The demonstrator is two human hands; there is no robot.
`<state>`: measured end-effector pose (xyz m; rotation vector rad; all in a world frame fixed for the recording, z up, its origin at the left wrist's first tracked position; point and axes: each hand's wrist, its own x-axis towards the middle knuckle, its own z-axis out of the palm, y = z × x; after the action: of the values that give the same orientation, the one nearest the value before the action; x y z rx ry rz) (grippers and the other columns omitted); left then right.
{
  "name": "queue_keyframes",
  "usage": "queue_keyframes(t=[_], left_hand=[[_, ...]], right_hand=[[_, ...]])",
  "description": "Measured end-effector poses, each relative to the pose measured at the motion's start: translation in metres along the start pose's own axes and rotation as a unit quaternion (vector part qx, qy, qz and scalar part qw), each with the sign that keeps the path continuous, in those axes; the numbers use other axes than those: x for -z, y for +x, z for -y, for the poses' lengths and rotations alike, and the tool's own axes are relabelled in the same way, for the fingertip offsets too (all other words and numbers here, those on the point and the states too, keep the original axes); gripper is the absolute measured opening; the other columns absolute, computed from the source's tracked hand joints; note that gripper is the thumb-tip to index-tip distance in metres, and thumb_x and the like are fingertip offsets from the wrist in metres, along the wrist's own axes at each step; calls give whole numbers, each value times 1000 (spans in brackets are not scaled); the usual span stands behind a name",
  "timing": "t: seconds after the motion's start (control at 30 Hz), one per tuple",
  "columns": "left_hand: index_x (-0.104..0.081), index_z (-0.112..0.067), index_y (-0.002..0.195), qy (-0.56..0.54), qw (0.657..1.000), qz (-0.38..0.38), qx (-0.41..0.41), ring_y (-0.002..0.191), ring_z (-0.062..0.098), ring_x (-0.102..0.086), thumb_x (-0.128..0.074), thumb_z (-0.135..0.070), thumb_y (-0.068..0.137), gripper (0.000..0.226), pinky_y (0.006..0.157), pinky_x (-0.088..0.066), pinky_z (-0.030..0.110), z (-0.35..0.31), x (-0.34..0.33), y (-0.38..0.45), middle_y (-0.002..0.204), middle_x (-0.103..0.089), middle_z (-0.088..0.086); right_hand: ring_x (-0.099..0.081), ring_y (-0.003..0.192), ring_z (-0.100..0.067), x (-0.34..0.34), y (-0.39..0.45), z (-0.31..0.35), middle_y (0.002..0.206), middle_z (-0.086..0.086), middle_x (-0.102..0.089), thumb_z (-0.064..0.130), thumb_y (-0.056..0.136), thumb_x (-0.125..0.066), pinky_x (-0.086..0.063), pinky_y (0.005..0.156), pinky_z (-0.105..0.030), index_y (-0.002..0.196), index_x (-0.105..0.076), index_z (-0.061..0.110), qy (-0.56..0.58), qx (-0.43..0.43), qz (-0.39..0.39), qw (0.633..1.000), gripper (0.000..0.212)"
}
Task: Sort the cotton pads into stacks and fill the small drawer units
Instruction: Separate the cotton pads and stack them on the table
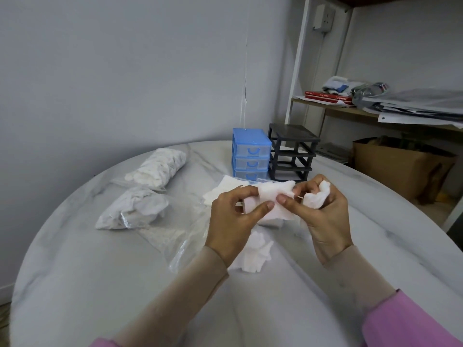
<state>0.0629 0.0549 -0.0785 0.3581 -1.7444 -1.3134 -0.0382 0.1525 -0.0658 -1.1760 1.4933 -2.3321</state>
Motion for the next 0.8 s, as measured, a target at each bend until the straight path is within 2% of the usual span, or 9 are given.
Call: queue_keyframes(t=[0.1,0.23,0.3,0.37,0.47,0.57,0.63,0.7,0.8], left_hand=[[-72,-10,85,8,1000,-9,-12,77,8,-64,-75,-9,76,10,72,-52,24,2,2,1,82,-70,-1],[-72,-15,85,-4,1000,5,-12,80,8,-63,-70,-5,80,12,73,-50,21,1,4,1,82,-70,-5],[-72,-17,86,-2,1000,6,-9,82,9,-64,-70,-6,80,13,75,-50,22,1,4,2,84,-70,-6],[-71,-17,87,6,1000,-7,-5,83,9,-63,-73,-9,77,13,77,-52,25,2,3,2,86,-70,-5],[-68,-30,81,11,1000,-13,-2,80,1,-62,-76,-12,74,22,73,-50,16,-1,3,0,83,-68,-14],[-70,-30,83,19,1000,9,-12,84,2,-63,-75,-8,75,24,75,-50,18,-3,4,-1,87,-70,-12],[-70,-31,81,29,999,12,-15,86,4,-64,-73,-7,77,25,77,-51,22,-2,5,-1,86,-70,-13],[-69,-34,78,40,999,4,-15,84,2,-64,-71,-6,79,28,76,-50,21,-1,6,1,82,-70,-17],[-69,-35,78,59,998,3,-11,85,1,-62,-62,2,82,37,77,-49,20,1,6,1,82,-69,-19]], right_hand=[[-58,71,-8,0,0,0,74,4,-56,-17,63,-71,-54,75,-27,66,-46,14,-16,16,15,1000,41],[-66,86,-18,1,0,-1,90,-9,-67,-13,66,-71,-56,80,-32,60,-58,25,-22,1,51,998,41],[-65,83,-17,0,-2,0,87,-15,-67,-12,68,-71,-56,78,-30,61,-57,23,-44,2,50,998,38],[-64,79,-14,0,-1,0,82,-12,-65,-12,70,-70,-55,77,-28,61,-60,21,-40,-8,42,998,36],[-60,76,-13,2,2,0,73,1,-62,-13,71,-68,-52,68,-25,56,-65,28,26,-61,30,997,44],[-58,73,-14,4,5,0,68,2,-60,-16,77,-56,-49,61,-19,51,-62,26,92,-97,16,991,50],[-58,73,-14,5,5,1,67,3,-62,-17,76,-56,-49,63,-19,51,-62,26,101,-87,6,991,50],[-60,72,-13,3,5,2,67,4,-63,-10,67,-62,-50,67,-20,53,-60,23,95,-66,17,993,36],[-64,74,-15,3,4,1,67,0,-62,-18,67,-61,-52,72,-23,63,-43,15,87,-42,19,995,38]])
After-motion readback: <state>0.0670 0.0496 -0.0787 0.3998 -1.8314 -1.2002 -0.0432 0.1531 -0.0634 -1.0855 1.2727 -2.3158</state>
